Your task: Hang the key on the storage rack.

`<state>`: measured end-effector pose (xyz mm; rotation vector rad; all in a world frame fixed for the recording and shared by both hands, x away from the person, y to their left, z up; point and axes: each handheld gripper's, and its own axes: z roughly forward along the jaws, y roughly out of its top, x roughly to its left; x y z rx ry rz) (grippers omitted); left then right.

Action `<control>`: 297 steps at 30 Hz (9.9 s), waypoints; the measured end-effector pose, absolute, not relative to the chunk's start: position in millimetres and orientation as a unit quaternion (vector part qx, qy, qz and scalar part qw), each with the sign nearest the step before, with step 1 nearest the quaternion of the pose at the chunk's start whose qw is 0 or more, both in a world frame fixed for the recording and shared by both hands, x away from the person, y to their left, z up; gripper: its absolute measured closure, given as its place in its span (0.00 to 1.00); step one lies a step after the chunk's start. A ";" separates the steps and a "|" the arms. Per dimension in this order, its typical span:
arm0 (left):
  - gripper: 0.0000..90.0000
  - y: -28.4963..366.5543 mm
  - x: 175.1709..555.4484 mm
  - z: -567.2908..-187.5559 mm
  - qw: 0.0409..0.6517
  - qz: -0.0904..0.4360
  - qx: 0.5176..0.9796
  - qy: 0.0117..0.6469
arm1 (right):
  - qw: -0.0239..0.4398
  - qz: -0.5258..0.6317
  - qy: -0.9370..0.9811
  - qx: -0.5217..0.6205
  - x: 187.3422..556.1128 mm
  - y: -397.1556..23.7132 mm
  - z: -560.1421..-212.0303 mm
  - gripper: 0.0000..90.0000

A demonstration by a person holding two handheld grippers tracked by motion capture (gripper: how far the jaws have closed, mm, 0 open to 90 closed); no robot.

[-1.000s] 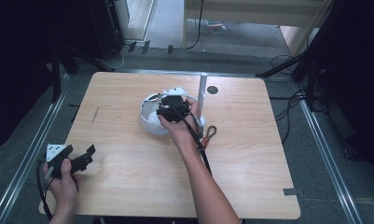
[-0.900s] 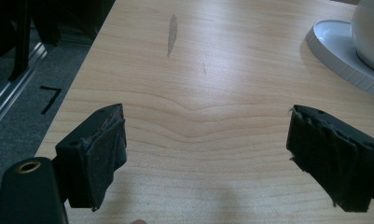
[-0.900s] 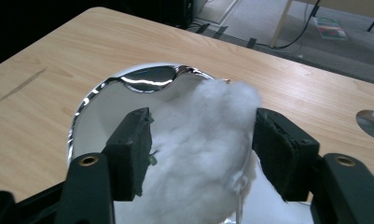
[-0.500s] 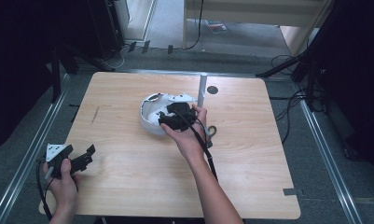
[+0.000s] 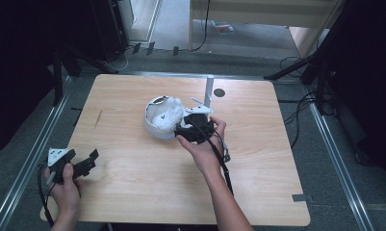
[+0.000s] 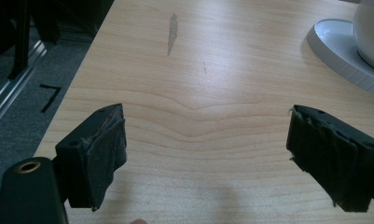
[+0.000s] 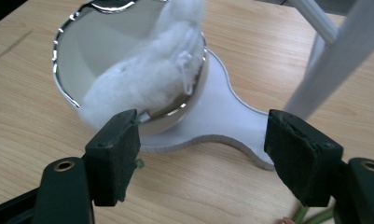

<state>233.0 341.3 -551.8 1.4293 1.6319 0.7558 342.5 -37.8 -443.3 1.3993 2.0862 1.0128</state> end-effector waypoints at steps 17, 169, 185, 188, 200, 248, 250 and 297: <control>0.14 342.2 233.6 -551.9 0.412 0.299 0.565 0.649 | 0.183 0.304 0.728 0.586 345.6 -80.2 -464.5 0.37; 0.00 343.1 235.5 -551.8 0.408 0.296 0.560 0.657 | 0.358 0.453 0.630 0.520 285.4 -93.8 -409.5 0.76; 0.00 343.3 235.5 -552.0 0.410 0.293 0.561 0.656 | 0.343 0.451 0.646 0.512 295.2 -86.1 -423.9 0.76; 0.00 343.4 235.6 -552.0 0.411 0.293 0.562 0.656 | 0.348 0.446 0.651 0.506 297.5 -84.8 -426.4 0.76; 0.00 343.8 235.8 -552.2 0.412 0.291 0.562 0.655 | 0.351 0.417 0.658 0.519 308.9 -82.6 -437.9 0.75; 0.00 343.4 236.0 -552.3 0.415 0.288 0.564 0.653 | 0.257 0.480 0.665 0.511 312.9 -111.9 -443.5 0.17; 0.00 343.3 236.0 -552.3 0.415 0.288 0.564 0.653 | 0.256 0.480 0.668 0.508 310.5 -117.4 -444.4 0.16; 0.00 343.1 235.9 -552.1 0.413 0.289 0.566 0.652 | 0.292 0.417 0.644 0.571 268.1 -224.6 -484.0 0.15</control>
